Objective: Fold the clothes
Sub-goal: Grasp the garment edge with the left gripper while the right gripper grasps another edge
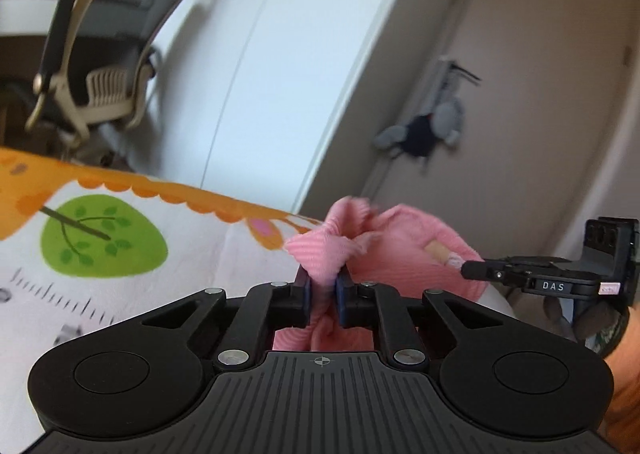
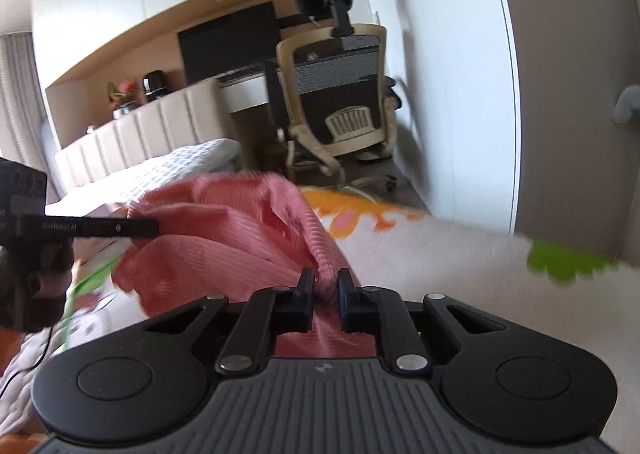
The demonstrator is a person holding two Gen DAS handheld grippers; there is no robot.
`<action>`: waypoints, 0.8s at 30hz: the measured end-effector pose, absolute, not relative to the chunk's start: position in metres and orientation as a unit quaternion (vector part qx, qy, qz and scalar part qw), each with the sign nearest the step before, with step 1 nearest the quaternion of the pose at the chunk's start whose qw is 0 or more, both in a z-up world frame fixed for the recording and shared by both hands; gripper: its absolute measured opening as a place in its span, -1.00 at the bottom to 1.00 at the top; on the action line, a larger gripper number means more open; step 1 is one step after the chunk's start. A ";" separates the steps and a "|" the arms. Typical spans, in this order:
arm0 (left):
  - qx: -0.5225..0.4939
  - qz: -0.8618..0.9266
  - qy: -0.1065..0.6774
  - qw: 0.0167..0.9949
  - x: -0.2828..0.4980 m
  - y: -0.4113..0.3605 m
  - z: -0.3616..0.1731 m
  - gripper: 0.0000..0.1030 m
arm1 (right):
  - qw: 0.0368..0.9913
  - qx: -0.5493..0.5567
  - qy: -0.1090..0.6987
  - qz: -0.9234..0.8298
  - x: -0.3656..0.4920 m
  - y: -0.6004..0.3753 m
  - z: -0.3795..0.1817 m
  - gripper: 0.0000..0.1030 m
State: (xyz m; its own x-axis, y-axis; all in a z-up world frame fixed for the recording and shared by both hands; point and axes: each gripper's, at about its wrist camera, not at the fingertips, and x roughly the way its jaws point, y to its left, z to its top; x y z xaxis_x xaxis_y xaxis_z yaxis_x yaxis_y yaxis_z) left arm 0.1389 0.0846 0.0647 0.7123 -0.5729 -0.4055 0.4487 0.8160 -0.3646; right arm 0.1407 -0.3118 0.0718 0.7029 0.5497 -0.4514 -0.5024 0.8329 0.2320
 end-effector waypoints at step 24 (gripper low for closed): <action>-0.357 -0.281 0.424 0.783 0.138 0.128 -0.030 0.74 | 0.868 0.231 0.364 0.246 0.152 -0.361 0.008 0.18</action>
